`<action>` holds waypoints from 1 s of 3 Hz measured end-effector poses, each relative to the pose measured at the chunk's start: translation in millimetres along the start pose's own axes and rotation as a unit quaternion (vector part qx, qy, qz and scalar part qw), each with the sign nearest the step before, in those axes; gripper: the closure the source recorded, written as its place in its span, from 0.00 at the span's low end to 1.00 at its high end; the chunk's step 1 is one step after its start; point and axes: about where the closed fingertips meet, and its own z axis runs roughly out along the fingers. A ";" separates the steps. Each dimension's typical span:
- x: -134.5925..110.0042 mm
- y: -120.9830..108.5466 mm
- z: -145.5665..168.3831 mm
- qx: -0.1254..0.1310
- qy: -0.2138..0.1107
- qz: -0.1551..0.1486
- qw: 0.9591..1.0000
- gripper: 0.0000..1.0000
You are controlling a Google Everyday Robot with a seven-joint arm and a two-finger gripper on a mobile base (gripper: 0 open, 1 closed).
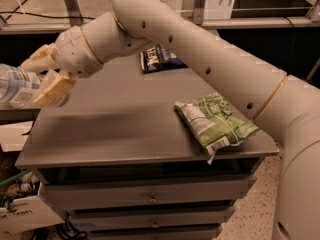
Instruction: Place blue plastic bottle upright
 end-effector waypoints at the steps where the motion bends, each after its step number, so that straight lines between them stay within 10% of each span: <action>1: -24.3 -17.3 -13.6 0.055 -0.025 0.006 0.998 1.00; 3: -16.7 -16.3 -20.5 0.097 -0.012 0.061 0.993 1.00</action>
Offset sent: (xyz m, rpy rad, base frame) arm 0.0156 -0.0279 0.0159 0.0686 0.1916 -0.3470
